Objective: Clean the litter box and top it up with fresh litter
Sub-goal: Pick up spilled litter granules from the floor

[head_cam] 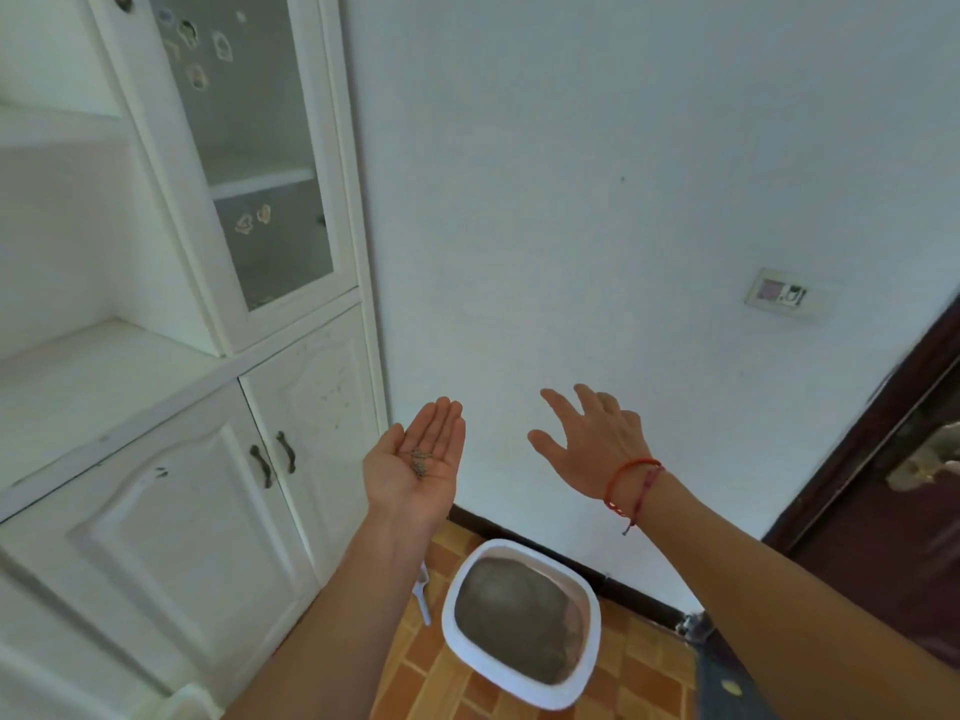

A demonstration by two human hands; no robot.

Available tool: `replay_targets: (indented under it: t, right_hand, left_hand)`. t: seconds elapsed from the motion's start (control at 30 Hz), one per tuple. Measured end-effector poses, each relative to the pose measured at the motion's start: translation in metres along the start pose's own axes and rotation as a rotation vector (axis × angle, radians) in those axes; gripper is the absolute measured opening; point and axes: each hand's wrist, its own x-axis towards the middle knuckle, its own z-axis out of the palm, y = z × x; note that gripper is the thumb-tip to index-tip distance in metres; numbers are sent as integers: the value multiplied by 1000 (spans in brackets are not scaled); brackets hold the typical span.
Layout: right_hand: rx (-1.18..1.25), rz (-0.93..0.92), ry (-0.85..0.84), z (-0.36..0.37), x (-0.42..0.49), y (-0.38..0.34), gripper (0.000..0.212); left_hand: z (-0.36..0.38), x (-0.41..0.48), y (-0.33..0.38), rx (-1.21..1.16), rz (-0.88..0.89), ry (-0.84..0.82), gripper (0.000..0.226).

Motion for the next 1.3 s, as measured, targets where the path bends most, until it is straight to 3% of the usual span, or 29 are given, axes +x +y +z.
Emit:
replay_targets:
  t: [0.3, 0.6, 0.93, 1.3]
  right_hand:
    - [-65, 140, 20, -17, -29, 79, 61]
    - [-138, 400, 25, -37, -84, 146, 63]
    - [-163, 760, 33, -49, -194, 129, 68]
    - [-215, 1176, 69, -71, -370, 108, 64]
  left_hand:
    - [26, 12, -60, 36, -96, -65, 42]
    - [52, 12, -134, 163, -345, -153, 43]
    - [46, -14, -178, 280, -697, -234, 45]
    - [14, -123, -264, 438, -1079, -318, 44]
